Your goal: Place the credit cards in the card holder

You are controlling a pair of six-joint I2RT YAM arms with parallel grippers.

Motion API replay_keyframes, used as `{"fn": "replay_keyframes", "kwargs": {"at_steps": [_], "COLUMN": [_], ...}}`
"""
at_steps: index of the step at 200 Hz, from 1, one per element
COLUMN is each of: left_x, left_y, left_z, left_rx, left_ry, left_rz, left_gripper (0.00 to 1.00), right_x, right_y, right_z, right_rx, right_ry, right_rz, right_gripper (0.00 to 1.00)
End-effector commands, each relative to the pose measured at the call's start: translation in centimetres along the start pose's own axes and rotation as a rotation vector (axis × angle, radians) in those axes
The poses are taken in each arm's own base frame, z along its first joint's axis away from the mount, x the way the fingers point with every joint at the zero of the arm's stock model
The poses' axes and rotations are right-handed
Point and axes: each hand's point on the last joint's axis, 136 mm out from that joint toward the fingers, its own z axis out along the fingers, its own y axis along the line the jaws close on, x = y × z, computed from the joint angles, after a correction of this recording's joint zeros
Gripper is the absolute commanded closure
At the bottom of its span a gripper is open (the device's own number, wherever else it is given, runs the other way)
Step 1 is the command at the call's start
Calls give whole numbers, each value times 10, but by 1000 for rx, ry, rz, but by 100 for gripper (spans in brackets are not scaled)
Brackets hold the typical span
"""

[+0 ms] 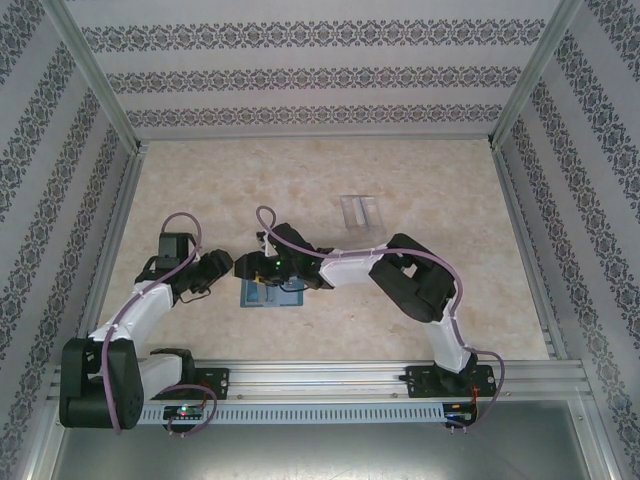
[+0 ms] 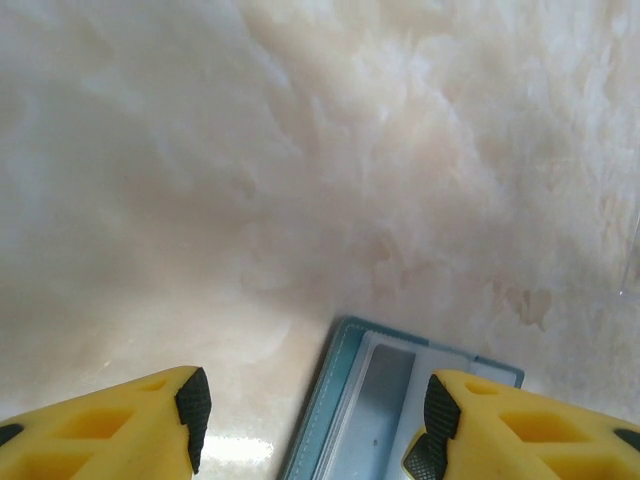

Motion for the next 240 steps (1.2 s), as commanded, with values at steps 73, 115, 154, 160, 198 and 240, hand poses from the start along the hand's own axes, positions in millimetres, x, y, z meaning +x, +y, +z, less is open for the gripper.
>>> {"fn": "replay_keyframes", "kwargs": {"at_steps": [73, 115, 154, 160, 198, 240], "left_x": [0, 2, 7, 8, 13, 18], "left_y": [-22, -28, -29, -29, -26, -25], "left_z": [-16, -18, -15, -15, -11, -10], "left_rx": [67, 93, 110, 111, 110, 113], "left_ry": [45, 59, 76, 78, 99, 117], "left_rz": [-4, 4, 11, 12, 23, 32], "left_gripper": [38, 39, 39, 39, 39, 39], "right_x": [-5, -11, -8, -6, 9, 26], "right_y": [107, 104, 59, 51, -13, -56], "right_z": [3, -42, -95, -102, -125, -124], "right_rx": [-355, -258, -82, -49, 155, 229], "right_ry": [69, -20, -133, -146, -194, -181], "right_rz": [-297, -303, -259, -258, -166, -18], "right_gripper": [44, 43, 42, 42, 41, 38]}}
